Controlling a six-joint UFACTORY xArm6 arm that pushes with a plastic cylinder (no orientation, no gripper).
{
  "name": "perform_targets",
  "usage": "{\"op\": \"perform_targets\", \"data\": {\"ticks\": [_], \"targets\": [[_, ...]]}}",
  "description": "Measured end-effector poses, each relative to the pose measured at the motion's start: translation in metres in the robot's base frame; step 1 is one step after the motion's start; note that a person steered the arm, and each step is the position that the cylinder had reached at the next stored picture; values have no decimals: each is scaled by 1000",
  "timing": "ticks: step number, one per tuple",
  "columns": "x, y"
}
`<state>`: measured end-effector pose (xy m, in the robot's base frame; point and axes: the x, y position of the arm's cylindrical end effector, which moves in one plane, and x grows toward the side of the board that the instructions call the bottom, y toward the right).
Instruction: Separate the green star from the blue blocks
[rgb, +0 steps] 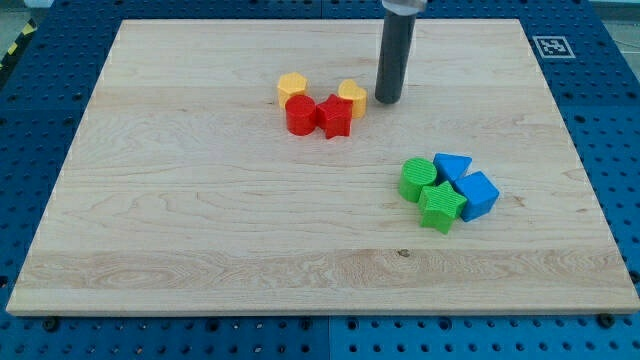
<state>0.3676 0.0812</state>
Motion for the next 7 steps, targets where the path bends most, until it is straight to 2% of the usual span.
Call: {"op": "perform_targets", "data": {"ticks": [4, 5, 7], "targets": [[-15, -47], [-16, -19], [-16, -7]]}}
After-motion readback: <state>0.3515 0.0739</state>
